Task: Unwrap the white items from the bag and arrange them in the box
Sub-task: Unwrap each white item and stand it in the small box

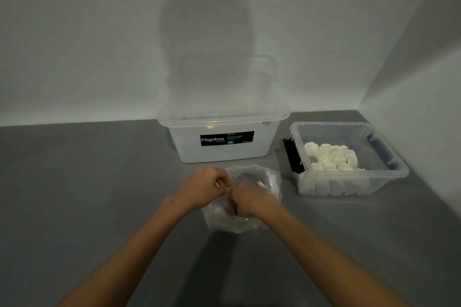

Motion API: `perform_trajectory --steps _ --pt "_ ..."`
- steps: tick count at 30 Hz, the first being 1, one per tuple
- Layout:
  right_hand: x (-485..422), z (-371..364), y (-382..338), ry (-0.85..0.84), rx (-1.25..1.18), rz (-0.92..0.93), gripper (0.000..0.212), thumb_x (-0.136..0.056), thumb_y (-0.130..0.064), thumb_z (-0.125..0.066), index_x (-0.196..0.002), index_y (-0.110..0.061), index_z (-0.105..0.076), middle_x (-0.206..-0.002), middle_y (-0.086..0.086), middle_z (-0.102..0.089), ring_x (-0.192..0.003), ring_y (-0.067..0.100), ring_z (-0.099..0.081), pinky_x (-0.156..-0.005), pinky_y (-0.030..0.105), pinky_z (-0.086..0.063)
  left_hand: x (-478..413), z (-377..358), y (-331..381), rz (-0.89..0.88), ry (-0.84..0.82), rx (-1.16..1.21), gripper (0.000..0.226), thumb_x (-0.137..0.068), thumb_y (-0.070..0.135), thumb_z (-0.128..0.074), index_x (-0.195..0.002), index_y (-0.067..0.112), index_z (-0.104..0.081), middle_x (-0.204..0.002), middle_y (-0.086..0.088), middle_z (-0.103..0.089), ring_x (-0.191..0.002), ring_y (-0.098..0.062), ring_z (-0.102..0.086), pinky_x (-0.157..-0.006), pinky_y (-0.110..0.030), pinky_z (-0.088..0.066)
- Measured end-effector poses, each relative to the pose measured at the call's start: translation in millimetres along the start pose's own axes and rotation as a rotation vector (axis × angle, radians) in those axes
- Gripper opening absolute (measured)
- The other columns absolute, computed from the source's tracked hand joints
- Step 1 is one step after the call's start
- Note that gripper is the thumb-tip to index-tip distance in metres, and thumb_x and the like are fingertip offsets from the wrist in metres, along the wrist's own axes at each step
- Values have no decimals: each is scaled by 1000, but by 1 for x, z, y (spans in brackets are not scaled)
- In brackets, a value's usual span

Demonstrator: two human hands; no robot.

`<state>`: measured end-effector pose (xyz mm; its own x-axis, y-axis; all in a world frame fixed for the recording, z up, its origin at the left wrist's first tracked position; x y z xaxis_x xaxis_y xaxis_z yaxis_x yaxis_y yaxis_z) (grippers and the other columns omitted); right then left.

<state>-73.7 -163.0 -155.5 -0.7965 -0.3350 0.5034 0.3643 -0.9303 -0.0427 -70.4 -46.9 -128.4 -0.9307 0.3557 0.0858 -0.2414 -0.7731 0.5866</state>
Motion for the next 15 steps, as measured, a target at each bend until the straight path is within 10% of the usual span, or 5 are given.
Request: perform_trajectory --steps 15 --pt "2 13 12 272 -124 -36 16 -83 -13 -66 -98 -9 -70 -102 9 -67 -93 27 -64 -85 35 -51 -5 4 -1 -21 7 91 15 -83 11 -66 -94 21 -70 -88 7 -69 -79 0 -62 -77 -20 -53"
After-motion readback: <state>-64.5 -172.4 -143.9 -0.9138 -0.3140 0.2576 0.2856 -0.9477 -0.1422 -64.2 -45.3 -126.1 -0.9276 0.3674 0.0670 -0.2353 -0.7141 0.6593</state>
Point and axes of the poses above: each hand's wrist, its own x-axis away from the middle knuckle, its own z-axis out of the back of the hand, y = z × x, the point moved 4 cm from there along -x, towards the middle knuckle
